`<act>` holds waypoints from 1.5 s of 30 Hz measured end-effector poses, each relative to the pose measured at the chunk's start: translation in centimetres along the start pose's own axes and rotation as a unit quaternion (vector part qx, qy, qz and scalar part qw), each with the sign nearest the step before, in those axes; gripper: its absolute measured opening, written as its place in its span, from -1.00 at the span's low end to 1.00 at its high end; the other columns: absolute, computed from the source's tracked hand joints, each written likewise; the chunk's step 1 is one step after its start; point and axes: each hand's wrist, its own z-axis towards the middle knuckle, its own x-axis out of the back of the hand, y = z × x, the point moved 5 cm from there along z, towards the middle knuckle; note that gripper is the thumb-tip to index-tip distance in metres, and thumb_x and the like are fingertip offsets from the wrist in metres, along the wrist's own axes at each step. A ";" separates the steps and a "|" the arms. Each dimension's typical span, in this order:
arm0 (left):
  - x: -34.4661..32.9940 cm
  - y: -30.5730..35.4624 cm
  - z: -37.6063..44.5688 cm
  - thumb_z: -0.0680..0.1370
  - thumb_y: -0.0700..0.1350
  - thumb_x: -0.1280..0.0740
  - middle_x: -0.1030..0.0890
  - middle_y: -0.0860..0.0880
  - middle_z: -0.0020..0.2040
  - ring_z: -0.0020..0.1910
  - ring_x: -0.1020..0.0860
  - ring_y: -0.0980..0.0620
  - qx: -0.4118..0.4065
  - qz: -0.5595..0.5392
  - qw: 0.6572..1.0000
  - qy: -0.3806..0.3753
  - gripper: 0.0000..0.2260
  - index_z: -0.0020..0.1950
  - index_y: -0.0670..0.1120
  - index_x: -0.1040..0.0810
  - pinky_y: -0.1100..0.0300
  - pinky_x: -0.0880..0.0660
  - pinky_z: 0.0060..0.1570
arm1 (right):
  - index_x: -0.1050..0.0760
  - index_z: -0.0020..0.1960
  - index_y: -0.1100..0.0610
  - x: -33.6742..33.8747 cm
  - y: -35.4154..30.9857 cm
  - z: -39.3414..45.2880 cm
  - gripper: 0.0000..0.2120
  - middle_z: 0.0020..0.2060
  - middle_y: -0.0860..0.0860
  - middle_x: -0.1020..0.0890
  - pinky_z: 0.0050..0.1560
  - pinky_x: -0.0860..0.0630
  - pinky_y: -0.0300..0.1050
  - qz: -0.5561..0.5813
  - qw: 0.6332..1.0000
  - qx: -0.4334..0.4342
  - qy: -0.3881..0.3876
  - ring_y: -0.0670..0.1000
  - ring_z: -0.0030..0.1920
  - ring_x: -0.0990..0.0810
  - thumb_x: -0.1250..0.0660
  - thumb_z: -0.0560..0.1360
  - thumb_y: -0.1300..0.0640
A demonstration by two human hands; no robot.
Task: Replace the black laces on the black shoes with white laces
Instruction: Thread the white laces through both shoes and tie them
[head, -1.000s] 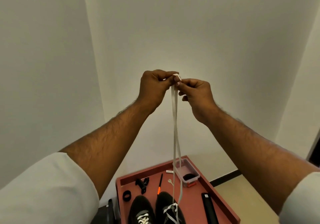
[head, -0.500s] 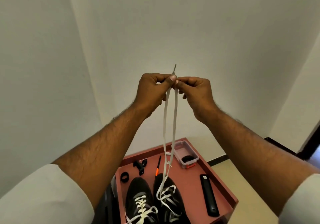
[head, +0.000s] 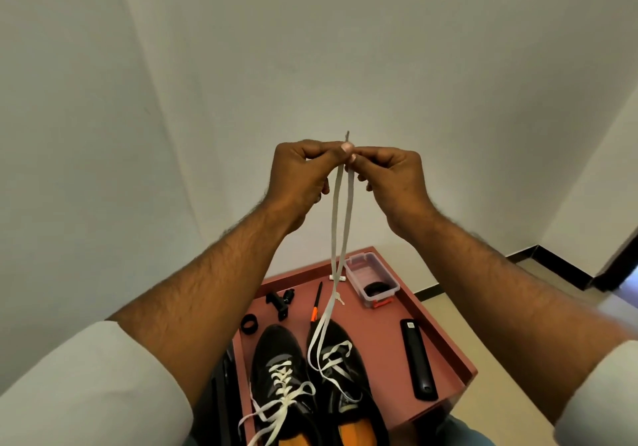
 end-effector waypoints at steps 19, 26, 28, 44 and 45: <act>4.2 -16.4 -8.5 0.62 -0.13 -0.24 -0.40 0.05 -0.41 -0.49 -0.29 0.08 0.265 -0.039 0.950 0.158 -0.85 -0.15 -0.01 -0.47 0.29 -0.22 -0.53 | -0.66 -0.17 0.05 4.2 24.8 -16.8 -0.84 -0.25 -0.01 -0.70 -0.06 -0.55 -0.07 -0.205 0.918 -0.272 -0.204 -0.08 -0.18 -0.63 -0.39 0.50 0.27; -2.8 -24.9 -16.4 0.43 -0.20 -0.50 -0.55 0.02 0.17 0.09 -0.56 0.11 0.255 0.201 0.905 -0.274 -0.68 0.17 -0.07 -0.64 0.27 -0.49 0.09 | -0.64 -0.06 0.19 0.7 21.2 -15.5 -0.87 -0.22 0.11 -0.70 -0.18 -0.63 -0.13 0.085 0.932 -0.343 -0.082 0.07 -0.20 -0.68 -0.33 0.52 0.33; -3.6 -24.9 -16.7 0.47 -0.23 -0.47 -0.62 -0.05 -0.01 -0.10 -0.60 0.10 0.260 0.159 0.914 -0.269 -0.90 -0.02 -0.16 -0.66 0.20 -0.53 -0.05 | -0.63 -0.03 0.23 0.0 19.8 -14.9 -0.89 -0.19 0.15 -0.70 -0.19 -0.64 -0.12 0.149 0.926 -0.340 -0.067 0.09 -0.17 -0.69 -0.33 0.51 0.33; -0.7 -25.9 -18.6 0.54 -0.36 -0.27 -0.66 -0.03 -0.20 -0.23 -0.59 0.13 0.394 0.147 0.907 -0.031 -0.74 -0.24 -0.12 -0.65 0.35 -0.51 -0.30 | -0.51 0.14 0.08 0.3 25.3 -21.8 -0.80 -0.07 0.04 -0.65 -0.14 -0.54 -0.12 -0.380 0.863 -0.270 -0.195 0.07 -0.09 -0.63 -0.27 0.53 0.20; -0.4 -26.0 -18.7 0.52 -0.38 -0.24 -0.67 -0.03 -0.18 -0.22 -0.60 0.11 0.398 0.168 0.901 -0.035 -0.70 -0.28 -0.08 -0.65 0.31 -0.53 -0.29 | -0.52 0.14 0.09 0.2 25.3 -21.9 -0.79 -0.09 0.08 -0.66 -0.15 -0.55 -0.08 -0.407 0.852 -0.263 -0.198 0.12 -0.10 -0.63 -0.22 0.54 0.20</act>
